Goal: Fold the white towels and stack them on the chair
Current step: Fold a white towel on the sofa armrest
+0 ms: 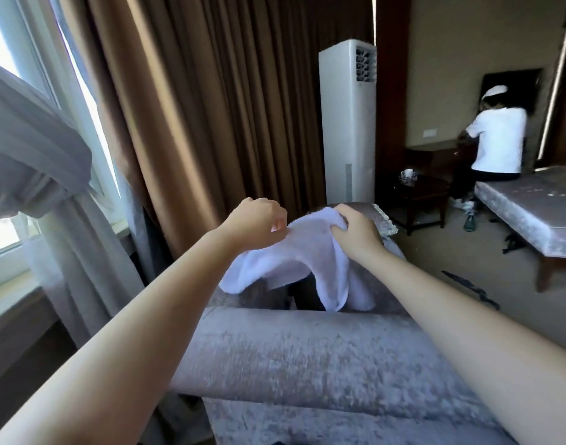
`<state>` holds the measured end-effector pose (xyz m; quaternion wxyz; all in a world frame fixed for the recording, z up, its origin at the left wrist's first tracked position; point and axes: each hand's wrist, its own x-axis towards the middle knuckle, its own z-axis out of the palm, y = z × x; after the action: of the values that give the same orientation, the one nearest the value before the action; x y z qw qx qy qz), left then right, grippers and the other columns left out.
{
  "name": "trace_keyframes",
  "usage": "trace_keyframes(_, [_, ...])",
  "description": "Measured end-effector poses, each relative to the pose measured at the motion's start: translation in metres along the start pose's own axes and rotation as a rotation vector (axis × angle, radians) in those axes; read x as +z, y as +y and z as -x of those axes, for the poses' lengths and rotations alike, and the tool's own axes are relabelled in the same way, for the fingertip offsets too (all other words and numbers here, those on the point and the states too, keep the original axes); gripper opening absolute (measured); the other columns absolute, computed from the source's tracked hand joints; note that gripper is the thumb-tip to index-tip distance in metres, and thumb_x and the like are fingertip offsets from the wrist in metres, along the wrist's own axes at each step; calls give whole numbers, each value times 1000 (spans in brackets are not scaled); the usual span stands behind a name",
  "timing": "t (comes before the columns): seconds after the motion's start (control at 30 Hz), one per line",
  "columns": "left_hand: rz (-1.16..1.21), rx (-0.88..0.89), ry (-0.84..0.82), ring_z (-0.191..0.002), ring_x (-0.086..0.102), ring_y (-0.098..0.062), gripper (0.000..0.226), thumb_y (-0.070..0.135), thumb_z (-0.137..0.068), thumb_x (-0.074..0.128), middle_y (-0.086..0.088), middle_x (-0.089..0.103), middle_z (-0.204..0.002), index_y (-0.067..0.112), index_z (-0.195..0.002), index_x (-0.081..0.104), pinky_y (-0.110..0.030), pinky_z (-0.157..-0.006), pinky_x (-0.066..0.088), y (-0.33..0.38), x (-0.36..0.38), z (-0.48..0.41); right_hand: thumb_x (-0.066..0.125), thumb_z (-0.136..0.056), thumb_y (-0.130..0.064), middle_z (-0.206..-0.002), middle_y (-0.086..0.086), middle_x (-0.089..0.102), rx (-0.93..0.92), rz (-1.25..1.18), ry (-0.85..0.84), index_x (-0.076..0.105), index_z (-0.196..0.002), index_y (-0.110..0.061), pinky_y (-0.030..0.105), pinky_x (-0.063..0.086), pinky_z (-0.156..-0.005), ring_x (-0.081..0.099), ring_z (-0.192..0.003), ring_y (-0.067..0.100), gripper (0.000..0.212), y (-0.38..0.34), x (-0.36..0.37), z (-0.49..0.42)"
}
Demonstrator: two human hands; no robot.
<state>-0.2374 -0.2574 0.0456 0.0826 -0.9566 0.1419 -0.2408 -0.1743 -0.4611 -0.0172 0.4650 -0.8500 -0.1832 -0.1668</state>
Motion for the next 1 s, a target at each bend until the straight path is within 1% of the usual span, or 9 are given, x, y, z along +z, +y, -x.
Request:
trace_keyframes(0.07, [93,-42,-62,-86,57,-16,22,38,-92,56,8,65,-94,20,-96,67,-34,-83,44,9,-7,2,48,-86,-5,-91,4,68,-81,60,-41,68,-93,-25,30,46,-70,61,-86,22,29,-6,-19,7])
trace_keyframes(0.13, [259,-47,5,-89,56,-14,32,34,-91,61,9,63,-110,23,-122,58,-32,-84,47,20,-13,0,54,-89,-4,-109,5,67,-189,173,-130,72,-107,-18,24,41,-82,59,-104,22,29,-12,-31,14])
trace_keyframes(0.23, [493,14,-74,-104,57,-12,54,24,-87,69,9,59,-121,22,-137,48,-23,-91,43,43,-24,-6,50,-88,0,-105,6,63,-304,226,-138,72,-103,-18,29,45,-78,59,-99,24,32,-20,-40,25])
trace_keyframes(0.4, [523,44,-232,-92,62,-17,23,24,-86,68,2,66,-96,19,-108,62,-33,-81,49,71,-23,-14,57,-83,-8,-87,-3,60,-300,194,-34,65,-85,-20,37,52,-70,57,-80,18,14,-33,-65,35])
trace_keyframes(0.53, [436,-13,-289,-61,42,-11,26,37,-86,67,7,44,-65,17,-73,57,-24,-57,30,65,-14,-16,53,-88,-10,-94,1,57,-275,478,-68,64,-91,-14,37,50,-74,56,-89,23,13,-29,-78,37])
trace_keyframes(0.6, [395,-30,-355,-66,47,-10,25,42,-86,66,8,50,-68,19,-76,64,-23,-60,35,59,-11,-18,51,-93,-15,-103,4,58,-259,623,-74,66,-98,-14,36,48,-77,55,-97,25,16,-24,-82,35])
trace_keyframes(0.73, [378,-42,-461,-89,57,-8,29,40,-86,67,12,63,-94,21,-108,70,-25,-80,45,50,-1,-18,48,-95,-21,-102,2,61,-286,824,-13,63,-101,-13,35,45,-74,55,-99,24,18,-12,-85,26])
trace_keyframes(0.9, [520,-13,-230,-60,48,-5,23,29,-86,70,14,52,-59,21,-65,63,-23,-61,38,41,-4,-32,54,-92,-22,-91,7,57,-68,765,3,58,-94,-11,31,37,-63,59,-88,30,12,-1,-91,7])
trace_keyframes(1.0, [498,-98,-359,-55,37,-12,35,37,-83,72,7,41,-57,11,-65,57,-26,-54,30,29,-13,-39,54,-89,-13,-95,11,60,25,746,51,58,-96,-11,31,37,-60,55,-83,31,9,6,-103,-11])
